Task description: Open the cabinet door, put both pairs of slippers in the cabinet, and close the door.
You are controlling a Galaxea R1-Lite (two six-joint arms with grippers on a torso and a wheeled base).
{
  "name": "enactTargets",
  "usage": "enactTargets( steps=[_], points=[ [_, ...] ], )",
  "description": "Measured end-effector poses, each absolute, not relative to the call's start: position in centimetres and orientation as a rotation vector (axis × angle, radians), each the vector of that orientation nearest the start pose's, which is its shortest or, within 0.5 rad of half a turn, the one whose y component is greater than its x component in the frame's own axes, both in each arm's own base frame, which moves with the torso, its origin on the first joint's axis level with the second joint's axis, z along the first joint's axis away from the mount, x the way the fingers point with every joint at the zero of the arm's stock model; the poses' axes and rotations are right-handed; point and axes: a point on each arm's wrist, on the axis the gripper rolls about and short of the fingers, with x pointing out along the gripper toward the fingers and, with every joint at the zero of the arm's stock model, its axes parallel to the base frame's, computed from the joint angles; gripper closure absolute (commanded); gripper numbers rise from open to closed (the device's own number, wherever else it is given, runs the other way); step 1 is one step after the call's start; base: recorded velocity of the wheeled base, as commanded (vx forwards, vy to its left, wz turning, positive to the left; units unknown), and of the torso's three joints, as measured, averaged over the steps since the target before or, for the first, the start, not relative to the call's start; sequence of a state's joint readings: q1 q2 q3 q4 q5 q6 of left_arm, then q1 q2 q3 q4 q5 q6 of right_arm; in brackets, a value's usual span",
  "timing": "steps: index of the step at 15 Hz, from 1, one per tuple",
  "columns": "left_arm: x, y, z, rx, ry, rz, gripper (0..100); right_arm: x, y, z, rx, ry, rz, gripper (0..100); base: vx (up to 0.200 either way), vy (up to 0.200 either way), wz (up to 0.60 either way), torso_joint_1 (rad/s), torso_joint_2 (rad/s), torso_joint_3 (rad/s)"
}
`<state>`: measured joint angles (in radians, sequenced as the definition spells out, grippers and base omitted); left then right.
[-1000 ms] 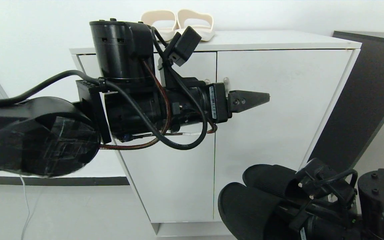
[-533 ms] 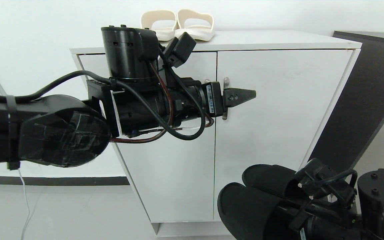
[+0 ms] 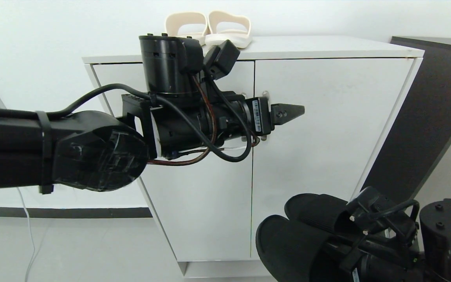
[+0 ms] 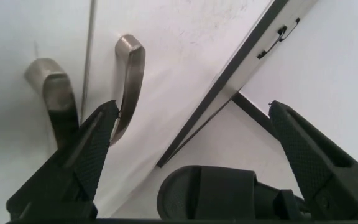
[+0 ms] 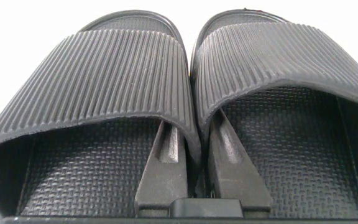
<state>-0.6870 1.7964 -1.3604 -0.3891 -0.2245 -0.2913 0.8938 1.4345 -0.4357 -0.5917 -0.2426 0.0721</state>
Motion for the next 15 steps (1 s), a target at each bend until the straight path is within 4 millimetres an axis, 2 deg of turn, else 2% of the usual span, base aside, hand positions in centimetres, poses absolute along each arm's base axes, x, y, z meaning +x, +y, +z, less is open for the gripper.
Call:
enactTargets(
  steps=[5, 6, 11, 15],
  points=[
    [28.1, -23.6, 27.7, -0.256, 0.19, -0.889, 0, 13.6, 16.1, 15.1, -0.154, 0.372, 0.628, 100, 0.0, 0.0, 0.0, 0.0, 0.0, 0.0],
    [28.1, -23.7, 27.6, -0.255, 0.191, -0.889, 100, 13.6, 16.1, 15.1, -0.155, 0.372, 0.628, 100, 0.0, 0.0, 0.0, 0.0, 0.0, 0.0],
    [27.9, -23.4, 27.3, -0.253, 0.204, -0.881, 100, 13.6, 16.0, 15.0, -0.159, 0.377, 0.629, 100, 0.0, 0.0, 0.0, 0.0, 0.0, 0.0],
    [26.1, -22.8, 27.2, -0.249, 0.222, -0.906, 100, 13.0, 16.1, 14.8, -0.156, 0.389, 0.696, 100, 0.0, 0.0, 0.0, 0.0, 0.0, 0.0]
  ],
)
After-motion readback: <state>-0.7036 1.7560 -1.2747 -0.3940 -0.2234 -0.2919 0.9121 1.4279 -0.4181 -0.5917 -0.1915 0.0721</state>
